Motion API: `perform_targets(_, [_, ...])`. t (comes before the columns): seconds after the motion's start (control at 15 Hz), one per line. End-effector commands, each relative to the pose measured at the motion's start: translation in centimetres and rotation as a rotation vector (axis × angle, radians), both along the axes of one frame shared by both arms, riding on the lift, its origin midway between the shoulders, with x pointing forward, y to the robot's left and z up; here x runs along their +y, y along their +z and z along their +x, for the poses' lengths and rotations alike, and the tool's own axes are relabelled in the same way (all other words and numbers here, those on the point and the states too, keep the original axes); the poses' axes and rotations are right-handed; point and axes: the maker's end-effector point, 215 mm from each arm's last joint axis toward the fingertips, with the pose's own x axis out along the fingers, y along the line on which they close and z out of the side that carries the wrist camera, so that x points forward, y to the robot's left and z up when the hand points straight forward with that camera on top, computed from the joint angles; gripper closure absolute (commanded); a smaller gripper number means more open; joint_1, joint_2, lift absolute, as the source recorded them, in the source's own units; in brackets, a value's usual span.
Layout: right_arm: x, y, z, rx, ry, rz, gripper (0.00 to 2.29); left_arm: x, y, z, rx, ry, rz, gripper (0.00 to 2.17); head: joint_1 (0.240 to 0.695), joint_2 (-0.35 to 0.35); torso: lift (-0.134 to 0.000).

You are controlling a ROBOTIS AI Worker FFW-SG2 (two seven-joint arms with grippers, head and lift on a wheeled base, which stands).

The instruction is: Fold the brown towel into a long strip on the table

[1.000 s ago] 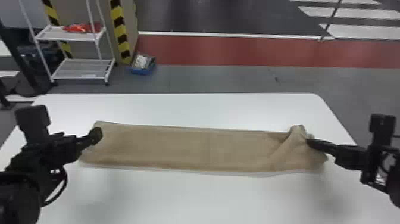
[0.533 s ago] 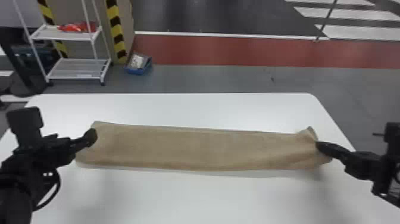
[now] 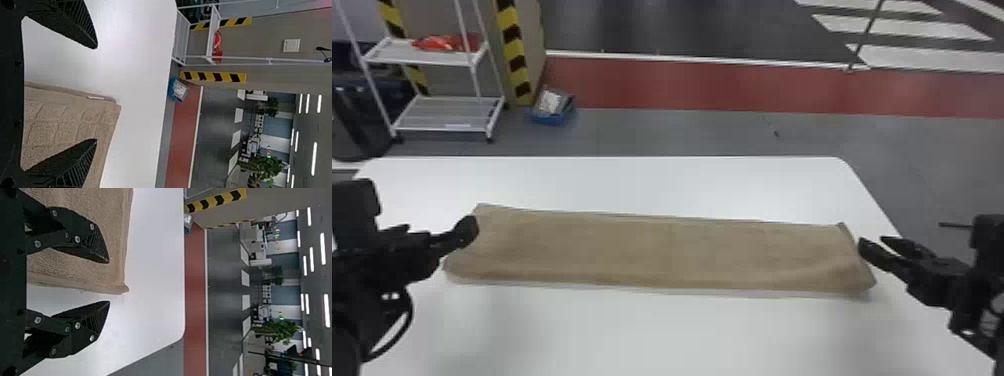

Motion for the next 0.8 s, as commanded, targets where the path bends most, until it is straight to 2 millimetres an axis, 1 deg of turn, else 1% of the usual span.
perform_targets(0.0, [-0.3, 2.3, -0.1, -0.098, 0.016, -0.036, 0.06, -0.3, 0.1, 0.0, -0.001, -0.005, -0.002, 0.02, 0.695, -0.114, -0.115])
perform_targets(0.13, [-0.1, 2.7, -0.2, -0.113, 0.02, -0.038, 0.06, -0.4, -0.1, 0.0, 0.001, -0.007, -0.001, 0.02, 0.695, -0.12, -0.115])
perform_targets(0.2, [0.1, 3.0, -0.1, -0.121, 0.024, -0.037, 0.06, -0.4, -0.5, -0.1, 0.012, -0.006, -0.001, 0.02, 0.695, -0.122, -0.115])
perform_targets(0.27, [0.4, 3.4, 0.1, -0.137, 0.033, -0.031, 0.06, -0.1, -1.0, -0.4, 0.029, -0.004, 0.007, 0.03, 0.695, -0.122, -0.115])
perform_targets(0.33, [0.7, 3.5, 0.2, -0.142, 0.042, -0.032, 0.06, 0.0, -2.1, -0.8, 0.067, -0.006, 0.015, 0.09, 0.695, -0.12, -0.115])
perform_targets(0.4, [1.2, 3.4, 0.2, -0.138, 0.068, -0.017, 0.06, 0.0, -2.9, -1.1, 0.092, -0.008, 0.024, 0.19, 0.695, -0.117, -0.115])
perform_targets(0.47, [1.5, 3.4, 0.0, -0.137, 0.084, -0.01, 0.06, 0.0, -3.1, -1.1, 0.095, -0.01, 0.024, 0.21, 0.695, -0.113, -0.115])
perform_targets(0.6, [1.5, 3.1, 0.2, -0.133, 0.084, -0.003, 0.06, -0.4, -3.7, -1.3, 0.109, -0.02, 0.029, 0.22, 0.695, -0.103, -0.115])
perform_targets(0.73, [1.9, 2.5, 0.3, -0.121, 0.098, 0.02, 0.06, 0.0, -4.0, -1.5, 0.118, -0.017, 0.048, 0.22, 0.695, -0.104, -0.115])
